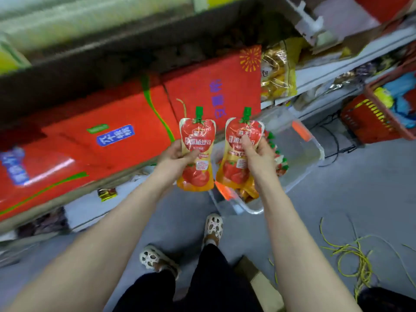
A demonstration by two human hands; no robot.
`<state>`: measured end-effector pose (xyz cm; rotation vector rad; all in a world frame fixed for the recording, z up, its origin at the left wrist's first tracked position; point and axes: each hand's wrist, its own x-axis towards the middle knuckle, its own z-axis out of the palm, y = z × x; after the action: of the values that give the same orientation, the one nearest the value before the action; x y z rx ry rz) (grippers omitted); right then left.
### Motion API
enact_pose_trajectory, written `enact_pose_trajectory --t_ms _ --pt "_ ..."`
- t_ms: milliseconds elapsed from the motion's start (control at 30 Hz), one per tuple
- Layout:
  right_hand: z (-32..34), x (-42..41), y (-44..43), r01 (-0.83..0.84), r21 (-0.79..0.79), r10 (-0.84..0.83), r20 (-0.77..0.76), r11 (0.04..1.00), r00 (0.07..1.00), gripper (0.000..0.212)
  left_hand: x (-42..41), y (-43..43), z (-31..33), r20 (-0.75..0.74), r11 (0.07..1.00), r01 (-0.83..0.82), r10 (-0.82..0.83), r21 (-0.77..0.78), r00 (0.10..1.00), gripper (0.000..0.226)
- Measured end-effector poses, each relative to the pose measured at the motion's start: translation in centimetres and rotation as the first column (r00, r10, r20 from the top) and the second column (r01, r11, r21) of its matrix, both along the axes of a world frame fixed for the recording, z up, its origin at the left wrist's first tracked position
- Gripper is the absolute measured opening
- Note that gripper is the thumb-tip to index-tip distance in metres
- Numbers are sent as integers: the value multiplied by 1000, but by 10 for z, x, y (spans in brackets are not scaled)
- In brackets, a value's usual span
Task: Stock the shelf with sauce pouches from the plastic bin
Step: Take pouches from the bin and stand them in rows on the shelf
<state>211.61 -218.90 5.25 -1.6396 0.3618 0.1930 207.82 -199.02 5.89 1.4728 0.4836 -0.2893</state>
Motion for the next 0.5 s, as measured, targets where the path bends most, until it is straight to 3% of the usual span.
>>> enact_pose_trajectory --t_ms 267,500 --pt "75 -59 139 -201 0 196 219 980 956 22 -103 137 75 178 984 -174 166 34 970 24" --pt "134 -98 248 -400 -50 389 370 915 844 14 -170 231 134 361 943 -333 304 21 882 22"
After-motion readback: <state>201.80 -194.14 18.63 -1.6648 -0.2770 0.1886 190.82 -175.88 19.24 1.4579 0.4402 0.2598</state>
